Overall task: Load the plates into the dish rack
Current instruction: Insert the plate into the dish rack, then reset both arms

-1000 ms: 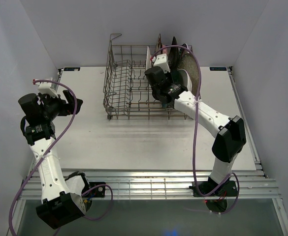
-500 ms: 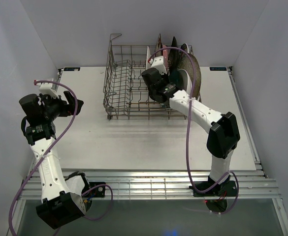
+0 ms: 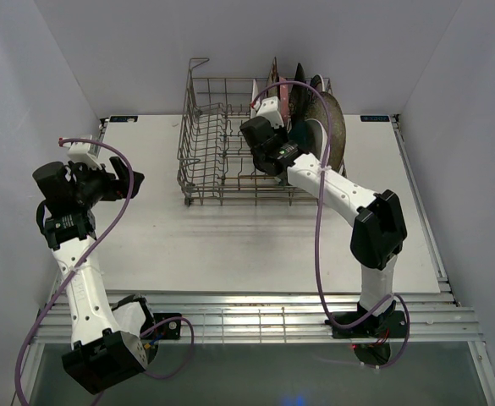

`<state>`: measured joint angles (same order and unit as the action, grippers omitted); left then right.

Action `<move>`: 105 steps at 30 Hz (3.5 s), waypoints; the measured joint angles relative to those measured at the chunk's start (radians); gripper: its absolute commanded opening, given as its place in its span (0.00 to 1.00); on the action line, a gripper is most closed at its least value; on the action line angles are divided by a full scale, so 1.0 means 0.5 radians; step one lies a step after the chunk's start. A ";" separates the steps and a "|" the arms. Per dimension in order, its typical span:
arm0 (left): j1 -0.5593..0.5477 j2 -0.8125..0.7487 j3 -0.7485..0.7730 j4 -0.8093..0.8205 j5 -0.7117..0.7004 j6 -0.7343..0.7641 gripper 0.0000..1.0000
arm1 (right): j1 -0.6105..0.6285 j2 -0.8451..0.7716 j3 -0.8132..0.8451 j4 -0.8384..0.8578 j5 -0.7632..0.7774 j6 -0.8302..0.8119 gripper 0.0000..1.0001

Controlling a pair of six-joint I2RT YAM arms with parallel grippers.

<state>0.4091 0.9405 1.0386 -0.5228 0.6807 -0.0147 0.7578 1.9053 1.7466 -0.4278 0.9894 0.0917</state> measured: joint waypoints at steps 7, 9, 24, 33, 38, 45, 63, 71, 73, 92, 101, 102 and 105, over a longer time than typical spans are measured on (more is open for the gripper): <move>0.000 0.000 0.000 0.000 0.014 0.000 0.98 | 0.006 0.048 0.037 -0.013 0.009 -0.019 0.09; 0.000 0.000 -0.001 0.000 0.018 0.000 0.98 | 0.005 0.055 0.046 -0.018 0.009 -0.026 0.10; 0.000 0.024 -0.031 0.001 0.024 0.046 0.98 | -0.010 0.066 0.062 -0.023 -0.024 -0.023 0.13; 0.000 0.048 -0.034 0.001 0.028 0.066 0.98 | -0.019 0.066 0.062 -0.023 -0.043 -0.011 0.14; 0.000 0.048 -0.035 0.001 0.030 0.066 0.98 | -0.024 0.066 0.061 -0.016 -0.062 0.005 0.24; 0.000 0.048 -0.036 0.000 0.031 0.067 0.98 | -0.112 0.108 0.043 0.070 -0.107 0.021 0.33; 0.000 0.047 -0.036 0.000 0.031 0.067 0.98 | -0.104 0.000 -0.043 0.085 -0.119 0.020 0.59; 0.000 0.047 -0.041 0.014 0.021 0.073 0.98 | -0.096 -0.351 -0.310 0.220 -0.314 0.013 0.84; 0.000 0.040 -0.065 0.047 0.009 0.077 0.98 | -0.095 -0.468 -0.408 0.286 -0.379 0.013 0.97; 0.000 -0.155 -0.386 0.433 -0.140 0.069 0.98 | -0.076 -1.954 -1.742 1.061 -0.900 -0.077 0.90; 0.000 -0.350 -0.703 0.723 -0.144 0.032 0.98 | -0.076 -2.451 -2.159 1.054 -0.887 0.063 0.90; 0.000 -0.363 -0.747 0.752 -0.144 0.018 0.98 | -0.076 -2.520 -2.221 1.049 -0.887 0.090 0.90; 0.000 -0.378 -0.849 0.826 -0.134 -0.027 0.98 | -0.076 -2.728 -2.400 1.015 -0.895 0.175 0.90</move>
<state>0.4091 0.7513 0.6140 -0.1101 0.6136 -0.0284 0.7197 0.5415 0.5465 0.0799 0.5419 0.1795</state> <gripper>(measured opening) 0.978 0.898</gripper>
